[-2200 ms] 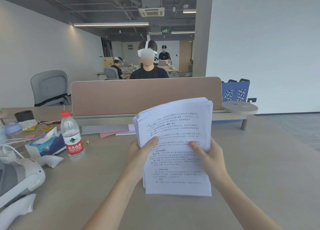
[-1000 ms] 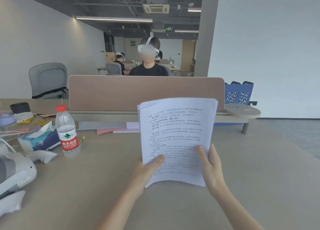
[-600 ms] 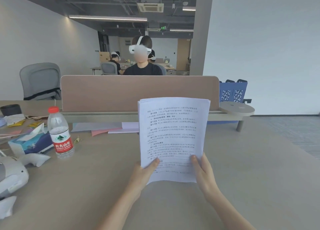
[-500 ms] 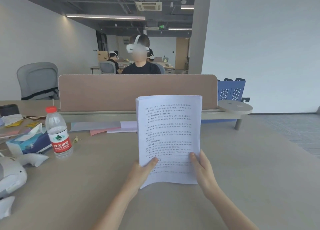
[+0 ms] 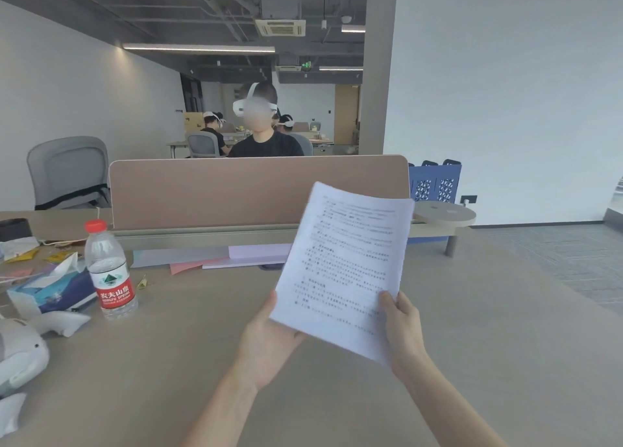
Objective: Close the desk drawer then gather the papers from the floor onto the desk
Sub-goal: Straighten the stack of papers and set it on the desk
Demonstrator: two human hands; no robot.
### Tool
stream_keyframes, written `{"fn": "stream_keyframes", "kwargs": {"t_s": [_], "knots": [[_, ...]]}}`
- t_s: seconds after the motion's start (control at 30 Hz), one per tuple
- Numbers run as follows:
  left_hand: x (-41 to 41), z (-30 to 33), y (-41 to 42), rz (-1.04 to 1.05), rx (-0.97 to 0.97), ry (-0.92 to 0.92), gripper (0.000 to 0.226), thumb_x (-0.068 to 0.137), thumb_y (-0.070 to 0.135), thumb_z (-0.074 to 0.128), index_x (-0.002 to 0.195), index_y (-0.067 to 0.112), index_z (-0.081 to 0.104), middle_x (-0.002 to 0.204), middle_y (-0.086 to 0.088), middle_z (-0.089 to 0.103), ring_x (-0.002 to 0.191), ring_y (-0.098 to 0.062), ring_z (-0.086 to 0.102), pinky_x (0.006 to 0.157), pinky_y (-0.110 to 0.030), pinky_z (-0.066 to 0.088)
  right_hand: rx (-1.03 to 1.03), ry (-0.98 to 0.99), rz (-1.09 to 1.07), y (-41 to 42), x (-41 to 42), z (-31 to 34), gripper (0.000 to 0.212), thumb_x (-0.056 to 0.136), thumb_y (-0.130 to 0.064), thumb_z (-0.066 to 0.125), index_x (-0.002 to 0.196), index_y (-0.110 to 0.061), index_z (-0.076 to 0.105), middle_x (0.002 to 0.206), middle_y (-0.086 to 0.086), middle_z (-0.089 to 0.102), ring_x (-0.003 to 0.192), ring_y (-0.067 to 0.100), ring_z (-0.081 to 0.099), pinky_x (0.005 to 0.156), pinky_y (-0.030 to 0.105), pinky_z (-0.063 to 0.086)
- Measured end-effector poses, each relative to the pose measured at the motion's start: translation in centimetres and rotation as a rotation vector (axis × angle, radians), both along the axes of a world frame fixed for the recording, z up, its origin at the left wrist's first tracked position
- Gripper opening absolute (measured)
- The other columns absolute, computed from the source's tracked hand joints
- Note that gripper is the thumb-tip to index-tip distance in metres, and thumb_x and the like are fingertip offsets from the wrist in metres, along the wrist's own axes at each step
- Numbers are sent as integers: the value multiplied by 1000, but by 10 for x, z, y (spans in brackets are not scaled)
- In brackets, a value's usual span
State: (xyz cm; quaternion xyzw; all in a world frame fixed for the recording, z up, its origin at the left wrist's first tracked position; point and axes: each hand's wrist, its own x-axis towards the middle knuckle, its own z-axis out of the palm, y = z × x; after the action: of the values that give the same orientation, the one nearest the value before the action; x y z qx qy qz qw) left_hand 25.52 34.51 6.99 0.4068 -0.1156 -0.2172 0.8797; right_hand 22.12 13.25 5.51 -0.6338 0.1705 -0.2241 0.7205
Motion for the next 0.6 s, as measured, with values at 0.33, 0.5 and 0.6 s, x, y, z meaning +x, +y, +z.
{"fn": "stream_keyframes", "kwargs": {"t_s": [0.33,0.5,0.6], "knots": [[-12,2,-45,341,105,32,30,95,13,63,124,11,65,121,-10,74,111,-30,70,100,-54,51,256,-133,166,43,-27,17,25,103,-12,49,116,-12,70,113,2,78,109,22,73,95,41,54],[3,9,-4,432,297,-54,19,94,11,65,111,19,71,106,3,79,103,-21,71,97,-46,51,213,-208,20,-14,-20,38,22,94,2,60,114,-4,66,113,10,74,100,24,71,93,40,56],[6,14,19,452,458,-183,20,94,11,66,111,19,71,106,6,78,99,-13,73,94,-42,53,-52,-176,-37,-51,-19,51,32,93,-13,68,123,-21,63,109,6,76,92,20,68,81,35,52]]}}
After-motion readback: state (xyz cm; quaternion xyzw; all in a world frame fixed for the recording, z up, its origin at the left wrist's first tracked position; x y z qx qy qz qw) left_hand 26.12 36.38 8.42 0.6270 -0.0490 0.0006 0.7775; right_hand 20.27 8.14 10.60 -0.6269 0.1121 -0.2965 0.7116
